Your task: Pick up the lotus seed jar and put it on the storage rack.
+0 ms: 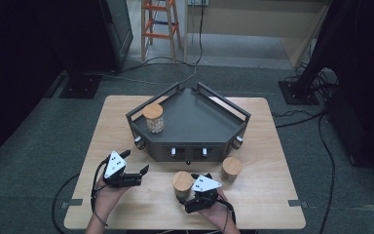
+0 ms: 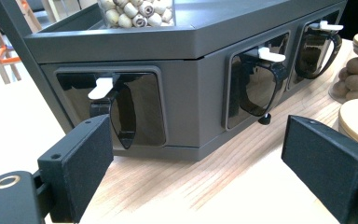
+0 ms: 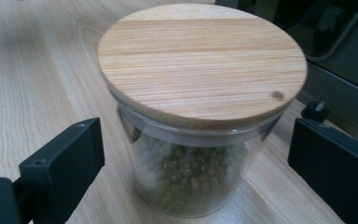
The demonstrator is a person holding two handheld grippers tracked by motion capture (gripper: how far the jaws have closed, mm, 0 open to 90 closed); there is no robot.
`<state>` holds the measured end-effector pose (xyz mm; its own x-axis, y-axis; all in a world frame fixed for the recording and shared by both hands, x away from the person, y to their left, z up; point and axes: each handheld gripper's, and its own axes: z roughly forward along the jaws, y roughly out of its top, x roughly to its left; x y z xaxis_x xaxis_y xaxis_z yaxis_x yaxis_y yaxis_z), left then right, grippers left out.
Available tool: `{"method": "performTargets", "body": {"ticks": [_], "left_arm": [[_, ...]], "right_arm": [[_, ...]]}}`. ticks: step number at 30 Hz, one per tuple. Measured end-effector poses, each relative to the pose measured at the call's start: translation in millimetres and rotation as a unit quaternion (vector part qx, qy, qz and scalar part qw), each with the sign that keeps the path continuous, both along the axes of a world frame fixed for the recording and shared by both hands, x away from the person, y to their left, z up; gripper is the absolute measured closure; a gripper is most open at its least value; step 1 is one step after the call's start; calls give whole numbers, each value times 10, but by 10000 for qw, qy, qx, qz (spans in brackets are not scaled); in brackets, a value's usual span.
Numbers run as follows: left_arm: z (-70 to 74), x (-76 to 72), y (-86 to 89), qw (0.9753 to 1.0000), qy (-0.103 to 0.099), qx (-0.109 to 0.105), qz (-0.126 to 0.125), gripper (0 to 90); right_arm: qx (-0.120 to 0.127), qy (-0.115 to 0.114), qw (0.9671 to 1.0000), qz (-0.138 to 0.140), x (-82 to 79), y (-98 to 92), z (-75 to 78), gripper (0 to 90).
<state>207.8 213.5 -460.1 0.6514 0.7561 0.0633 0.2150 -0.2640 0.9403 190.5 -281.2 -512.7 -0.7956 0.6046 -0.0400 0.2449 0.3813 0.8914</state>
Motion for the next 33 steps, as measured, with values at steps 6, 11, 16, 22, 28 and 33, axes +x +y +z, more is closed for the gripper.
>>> {"method": "performTargets", "body": {"ticks": [6, 11, 16, 22, 28, 33], "left_arm": [[-39, -35, -36, 9999, -39, 103, -40, 89], [-64, -73, -52, 9999, -44, 134, -90, 89], [-101, -100, -27, 9999, -47, 36, -104, 89], [-146, -137, -16, 9999, -71, 36, -120, 89], [-187, -172, -27, 9998, -81, 69, -145, 89], [-259, -187, -21, 9999, -27, 23, -142, 89]], "right_arm": [[35, 14, 10000, -12, 2, -12, -4, 34], [80, -10, 10000, -4, -4, -27, -16, 34], [99, 54, 9999, 5, 21, -36, -11, 34], [86, 85, 9999, 7, 31, -30, -4, 34], [89, 116, 9999, -19, 31, -29, 1, 35], [73, 99, 9999, -9, 27, -25, 1, 37]]}}
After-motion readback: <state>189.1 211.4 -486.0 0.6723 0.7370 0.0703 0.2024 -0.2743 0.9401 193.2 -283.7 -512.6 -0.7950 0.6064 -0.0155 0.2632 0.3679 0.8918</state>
